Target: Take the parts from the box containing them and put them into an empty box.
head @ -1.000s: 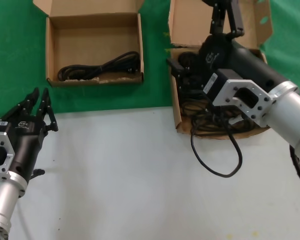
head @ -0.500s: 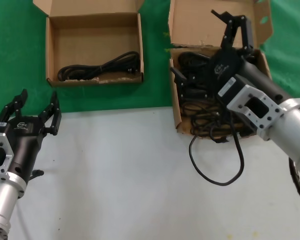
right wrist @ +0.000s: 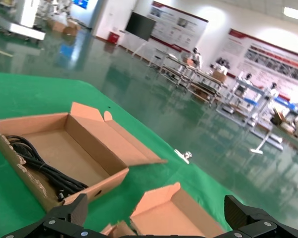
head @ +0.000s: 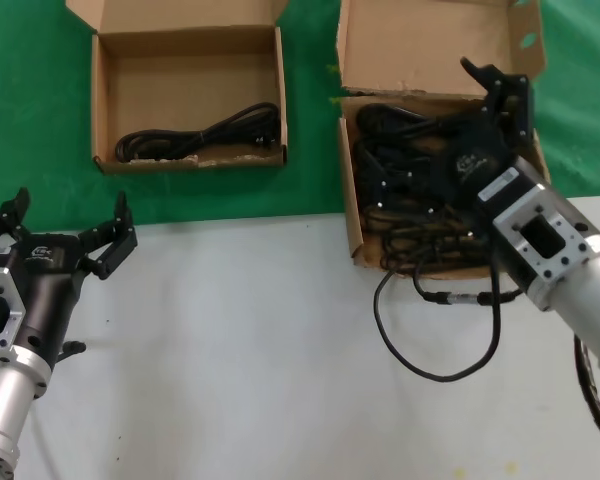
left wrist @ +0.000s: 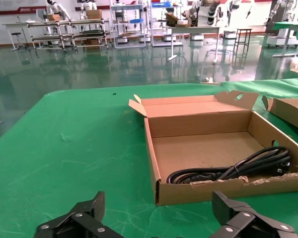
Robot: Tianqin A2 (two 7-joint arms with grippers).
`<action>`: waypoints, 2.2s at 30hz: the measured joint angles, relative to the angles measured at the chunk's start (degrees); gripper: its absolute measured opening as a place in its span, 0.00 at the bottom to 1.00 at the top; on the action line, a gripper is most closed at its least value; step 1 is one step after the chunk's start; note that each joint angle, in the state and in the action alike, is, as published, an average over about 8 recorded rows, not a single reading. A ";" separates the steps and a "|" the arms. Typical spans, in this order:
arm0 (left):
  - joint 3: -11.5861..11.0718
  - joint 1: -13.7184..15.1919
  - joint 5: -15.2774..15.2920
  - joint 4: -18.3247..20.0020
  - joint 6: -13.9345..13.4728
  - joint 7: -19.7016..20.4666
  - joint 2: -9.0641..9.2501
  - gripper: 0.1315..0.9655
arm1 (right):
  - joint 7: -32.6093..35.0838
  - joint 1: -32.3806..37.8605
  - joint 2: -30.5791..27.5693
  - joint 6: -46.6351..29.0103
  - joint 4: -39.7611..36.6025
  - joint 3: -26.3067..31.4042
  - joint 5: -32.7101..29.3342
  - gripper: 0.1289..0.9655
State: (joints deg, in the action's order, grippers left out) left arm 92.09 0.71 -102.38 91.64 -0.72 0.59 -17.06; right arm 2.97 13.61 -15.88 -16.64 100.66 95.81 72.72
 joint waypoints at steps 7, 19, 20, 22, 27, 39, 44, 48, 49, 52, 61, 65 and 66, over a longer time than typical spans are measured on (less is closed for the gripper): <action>-0.07 -0.12 -0.12 0.00 0.11 -0.10 -0.02 0.77 | -0.48 -2.18 -0.21 2.66 -1.44 -0.66 4.87 1.00; -0.18 -0.31 -0.32 0.01 0.31 -0.26 -0.06 0.94 | -1.29 -5.91 -0.57 7.23 -3.90 -1.80 13.20 1.00; -0.19 -0.32 -0.34 0.01 0.33 -0.27 -0.06 0.95 | -1.36 -6.22 -0.60 7.61 -4.11 -1.90 13.91 1.00; -0.21 -0.36 -0.38 0.02 0.36 -0.30 -0.07 0.97 | -1.49 -6.84 -0.66 8.37 -4.52 -2.08 15.29 1.00; -0.25 -0.44 -0.46 0.02 0.44 -0.37 -0.08 0.99 | -1.83 -8.39 -0.81 10.26 -5.54 -2.55 18.75 1.00; -0.36 -0.63 -0.66 0.03 0.63 -0.52 -0.11 1.00 | -2.63 -12.06 -1.16 14.75 -7.96 -3.67 26.94 1.00; -0.39 -0.66 -0.70 0.03 0.67 -0.55 -0.12 1.00 | -2.79 -12.76 -1.23 15.60 -8.42 -3.88 28.51 1.00; -0.39 -0.67 -0.71 0.03 0.68 -0.56 -0.12 1.00 | -2.80 -12.82 -1.23 15.68 -8.46 -3.90 28.65 1.00; -0.39 -0.67 -0.71 0.03 0.68 -0.56 -0.12 1.00 | -2.80 -12.83 -1.24 15.68 -8.46 -3.90 28.66 1.00; -0.39 -0.67 -0.71 0.03 0.68 -0.56 -0.12 1.00 | -2.80 -12.83 -1.24 15.69 -8.47 -3.90 28.66 1.00; -0.39 -0.67 -0.71 0.03 0.68 -0.56 -0.12 1.00 | -2.80 -12.83 -1.24 15.69 -8.47 -3.90 28.66 1.00; -0.39 -0.67 -0.71 0.03 0.68 -0.56 -0.12 1.00 | -2.80 -12.83 -1.24 15.69 -8.47 -3.90 28.66 1.00; -0.39 -0.67 -0.71 0.03 0.68 -0.56 -0.12 1.00 | -2.80 -12.83 -1.24 15.69 -8.47 -3.90 28.66 1.00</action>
State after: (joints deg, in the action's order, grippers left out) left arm 91.70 0.04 -103.09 91.67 -0.04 0.03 -17.18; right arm 0.17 0.78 -17.11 -0.96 92.19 91.91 101.38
